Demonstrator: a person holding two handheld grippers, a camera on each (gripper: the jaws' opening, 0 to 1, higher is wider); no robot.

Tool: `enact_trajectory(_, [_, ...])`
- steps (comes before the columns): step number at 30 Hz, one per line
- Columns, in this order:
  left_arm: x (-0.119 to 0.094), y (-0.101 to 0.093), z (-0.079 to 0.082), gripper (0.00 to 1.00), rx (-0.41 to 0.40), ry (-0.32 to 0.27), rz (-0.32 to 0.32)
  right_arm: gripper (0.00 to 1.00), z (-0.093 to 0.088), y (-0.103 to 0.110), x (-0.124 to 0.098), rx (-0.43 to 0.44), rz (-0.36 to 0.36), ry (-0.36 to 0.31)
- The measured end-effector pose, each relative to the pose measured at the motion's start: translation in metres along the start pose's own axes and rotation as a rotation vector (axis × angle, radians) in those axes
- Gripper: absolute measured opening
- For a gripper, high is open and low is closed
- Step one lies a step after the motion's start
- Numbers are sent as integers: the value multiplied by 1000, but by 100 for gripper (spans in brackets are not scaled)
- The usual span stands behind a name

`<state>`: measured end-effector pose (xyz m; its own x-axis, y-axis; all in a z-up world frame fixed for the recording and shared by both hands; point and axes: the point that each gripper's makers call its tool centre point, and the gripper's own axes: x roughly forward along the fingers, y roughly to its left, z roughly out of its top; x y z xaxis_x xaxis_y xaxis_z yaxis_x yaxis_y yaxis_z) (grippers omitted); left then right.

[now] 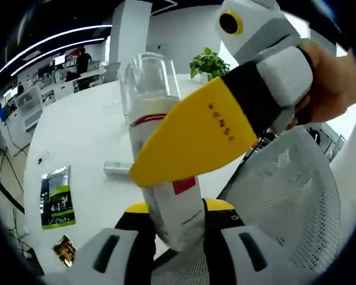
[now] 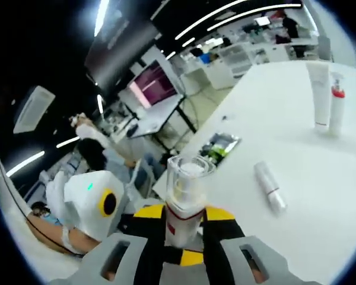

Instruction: Arrange the skincare products in the storage area until every visible bottle or jar stands upright without overlapping.

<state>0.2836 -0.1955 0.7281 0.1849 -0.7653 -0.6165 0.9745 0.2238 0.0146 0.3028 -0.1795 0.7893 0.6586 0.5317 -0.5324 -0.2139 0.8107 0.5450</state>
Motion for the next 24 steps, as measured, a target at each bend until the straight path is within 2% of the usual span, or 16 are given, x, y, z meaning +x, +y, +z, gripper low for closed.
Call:
enact_trajectory(2, [-2,2,1,25,40,-11,22,18,9,-2,-1,-8,0,-25])
enact_trajectory(3, [-1,1,-1,24,30,-4,22,18,15,-3,-1,-30,0,-46])
enact_trajectory(4, [0,1,-3,21,59,9,21,18,20,-6,-4,-59,-15,-63])
enact_trajectory(6, [1,-1,-5,19,109,26,12,18,23,-12,-6,-62,-24,-67])
enact_trajectory(7, [-1,8,-5,21,172,35,63,18,28,-18,-7,-73,-38,-78])
enact_trajectory(8, [-2,12,-2,24,215,24,88,18,30,-24,-7,-86,-48,-83])
enact_trajectory(10, [-3,13,-1,33,208,14,100,18,38,-42,-7,-128,-97,-83])
enact_trajectory(12, [-3,15,0,35,190,9,108,18,51,-59,-6,-160,-131,-120])
enact_trajectory(15, [-2,14,0,29,212,11,121,18,62,-86,-4,-191,-199,-138])
enact_trajectory(17, [1,9,-5,23,226,38,98,18,67,-100,-2,-229,-234,-137])
enact_trajectory(18, [2,9,-7,21,225,48,95,18,70,-106,0,-265,-249,-147])
enact_trajectory(21, [0,13,-8,20,234,57,115,18,73,-124,5,-277,-281,-138])
enact_trajectory(23, [0,17,-8,19,199,55,126,18,79,-134,7,-291,-298,-161])
enact_trajectory(24, [0,17,-9,19,204,59,126,18,84,-143,9,-328,-320,-174])
